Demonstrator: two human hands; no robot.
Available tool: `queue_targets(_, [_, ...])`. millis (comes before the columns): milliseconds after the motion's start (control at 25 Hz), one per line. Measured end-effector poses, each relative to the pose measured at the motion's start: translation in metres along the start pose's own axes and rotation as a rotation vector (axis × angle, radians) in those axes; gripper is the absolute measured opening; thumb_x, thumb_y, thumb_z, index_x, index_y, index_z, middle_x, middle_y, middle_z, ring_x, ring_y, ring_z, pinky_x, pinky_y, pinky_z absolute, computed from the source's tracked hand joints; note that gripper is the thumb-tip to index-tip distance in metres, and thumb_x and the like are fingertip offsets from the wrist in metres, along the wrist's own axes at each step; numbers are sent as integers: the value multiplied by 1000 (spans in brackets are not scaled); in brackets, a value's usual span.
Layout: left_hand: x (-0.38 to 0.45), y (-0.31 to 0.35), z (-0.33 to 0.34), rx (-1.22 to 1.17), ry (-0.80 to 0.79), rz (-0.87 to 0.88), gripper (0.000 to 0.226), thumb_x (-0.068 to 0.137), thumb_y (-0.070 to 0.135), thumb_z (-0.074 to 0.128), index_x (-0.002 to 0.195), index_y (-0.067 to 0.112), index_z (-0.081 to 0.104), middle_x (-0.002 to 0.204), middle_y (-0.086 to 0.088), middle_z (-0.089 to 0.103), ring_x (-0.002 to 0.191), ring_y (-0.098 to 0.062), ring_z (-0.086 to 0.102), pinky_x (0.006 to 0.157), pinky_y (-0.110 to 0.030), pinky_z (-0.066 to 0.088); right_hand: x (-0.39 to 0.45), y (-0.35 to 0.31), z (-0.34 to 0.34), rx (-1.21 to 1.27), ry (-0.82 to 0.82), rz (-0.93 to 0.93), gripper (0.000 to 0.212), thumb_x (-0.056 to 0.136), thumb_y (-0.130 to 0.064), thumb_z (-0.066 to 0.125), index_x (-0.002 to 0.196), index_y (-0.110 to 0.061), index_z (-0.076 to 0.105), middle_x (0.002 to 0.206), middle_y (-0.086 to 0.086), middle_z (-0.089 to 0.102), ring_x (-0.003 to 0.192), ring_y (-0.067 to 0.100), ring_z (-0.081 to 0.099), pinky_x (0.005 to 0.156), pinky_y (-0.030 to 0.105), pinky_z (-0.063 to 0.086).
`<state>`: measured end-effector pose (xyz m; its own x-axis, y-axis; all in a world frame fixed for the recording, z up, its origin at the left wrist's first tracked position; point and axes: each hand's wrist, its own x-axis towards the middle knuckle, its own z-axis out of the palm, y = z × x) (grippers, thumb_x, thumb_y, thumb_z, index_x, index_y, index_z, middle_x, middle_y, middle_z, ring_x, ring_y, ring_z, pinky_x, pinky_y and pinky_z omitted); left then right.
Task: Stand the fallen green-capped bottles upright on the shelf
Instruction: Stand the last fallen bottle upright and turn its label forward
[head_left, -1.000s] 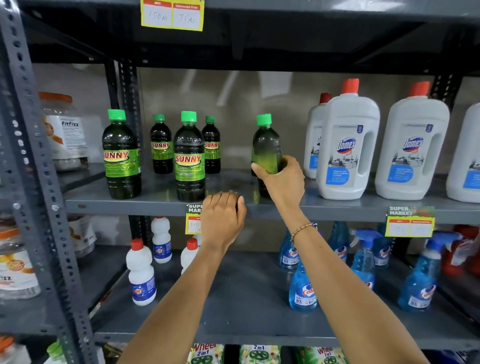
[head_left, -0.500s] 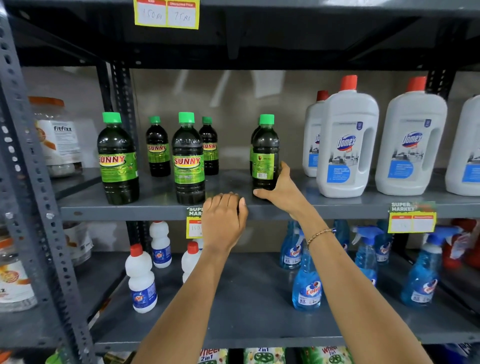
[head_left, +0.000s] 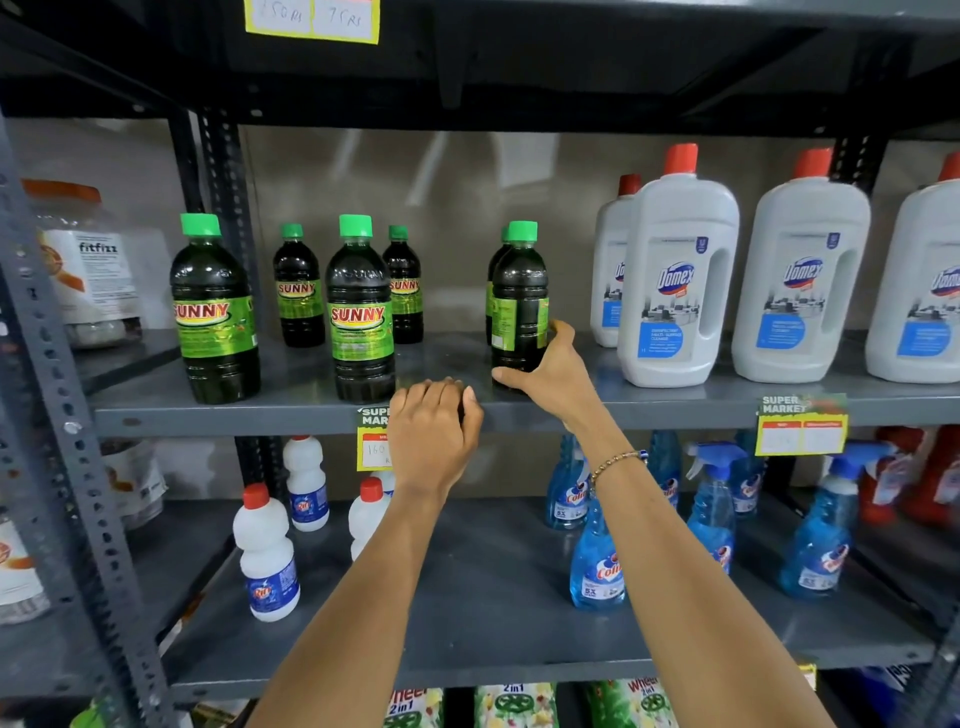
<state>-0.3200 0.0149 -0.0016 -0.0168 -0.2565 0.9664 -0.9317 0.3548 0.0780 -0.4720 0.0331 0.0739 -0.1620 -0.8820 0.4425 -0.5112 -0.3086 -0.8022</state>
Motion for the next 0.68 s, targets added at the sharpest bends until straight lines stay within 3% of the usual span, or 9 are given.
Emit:
queue_targets(120, [-1,0,-1,4,-4,0,31,94,25,46,82,9,70,74,-4,70,70,-23,62,72,-35,40,-2,-2,4,-15,42,-18,101,69,-28,84,144,-6,19,131,4,49,115,17,51,95,30,43])
queue_targets(240, [0,0,-4,-1,-19,1,33,94,26,44,80,10,69,72,-5,69,68,-23,61,72,-35,40,1,-4,-5,117,-32,87,93,78,-17,75,147,-6,13,112,-3,52,107,15,52,87,26,38])
queue_targets(480, [-1,-2,-1,3,-14,16,36,96,28,40,82,11,69,78,-2,70,72,-23,62,73,-34,38,0,-1,4,9,112,26,74,65,-29,86,125,-9,47,115,-1,60,104,14,57,85,25,45])
queue_targets(680, [-1,-2,-3,7,-24,24,37,96,28,39,84,11,69,79,-3,70,73,-23,62,74,-34,37,8,1,-4,24,-65,113,57,68,-20,83,119,-11,59,111,3,68,104,18,62,82,27,46])
